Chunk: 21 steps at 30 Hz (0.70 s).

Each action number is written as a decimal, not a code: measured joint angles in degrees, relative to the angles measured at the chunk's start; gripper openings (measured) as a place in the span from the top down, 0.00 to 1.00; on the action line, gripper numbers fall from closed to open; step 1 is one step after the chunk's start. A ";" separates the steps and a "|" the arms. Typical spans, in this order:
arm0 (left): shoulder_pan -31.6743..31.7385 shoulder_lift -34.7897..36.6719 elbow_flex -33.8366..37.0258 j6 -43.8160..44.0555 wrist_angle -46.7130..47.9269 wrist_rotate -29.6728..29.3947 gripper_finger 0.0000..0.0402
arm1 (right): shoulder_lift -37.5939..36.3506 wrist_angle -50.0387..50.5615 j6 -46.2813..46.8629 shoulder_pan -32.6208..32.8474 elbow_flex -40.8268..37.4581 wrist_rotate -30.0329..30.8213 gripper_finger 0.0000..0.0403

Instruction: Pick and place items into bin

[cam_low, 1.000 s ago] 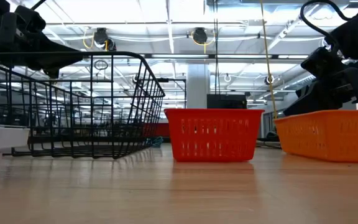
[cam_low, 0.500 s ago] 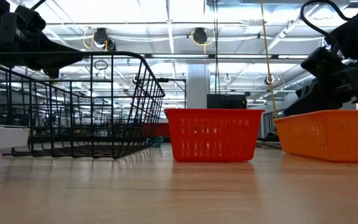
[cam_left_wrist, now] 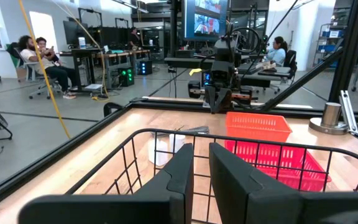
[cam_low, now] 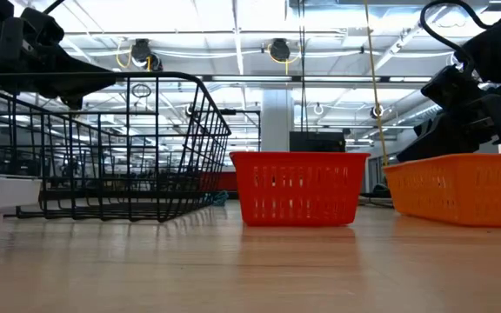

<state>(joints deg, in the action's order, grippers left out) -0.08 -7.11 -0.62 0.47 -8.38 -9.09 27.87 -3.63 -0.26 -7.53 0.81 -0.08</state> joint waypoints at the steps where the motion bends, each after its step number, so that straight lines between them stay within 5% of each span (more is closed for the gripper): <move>1: -0.02 0.00 0.00 -0.01 0.00 0.00 0.86 | 0.00 0.00 0.00 0.00 0.00 0.00 1.00; 14: -0.02 0.00 0.00 -0.01 0.00 -0.02 0.86 | 0.03 -1.72 0.30 0.02 0.01 -0.01 1.00; 21: -0.06 0.01 0.00 3.40 -1.68 0.28 0.86 | 0.01 -14.08 26.74 0.66 0.01 -4.04 1.00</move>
<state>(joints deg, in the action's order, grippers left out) -0.14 -7.10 -0.62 3.87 -10.06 -8.81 27.88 -17.70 26.47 -6.87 0.82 -4.11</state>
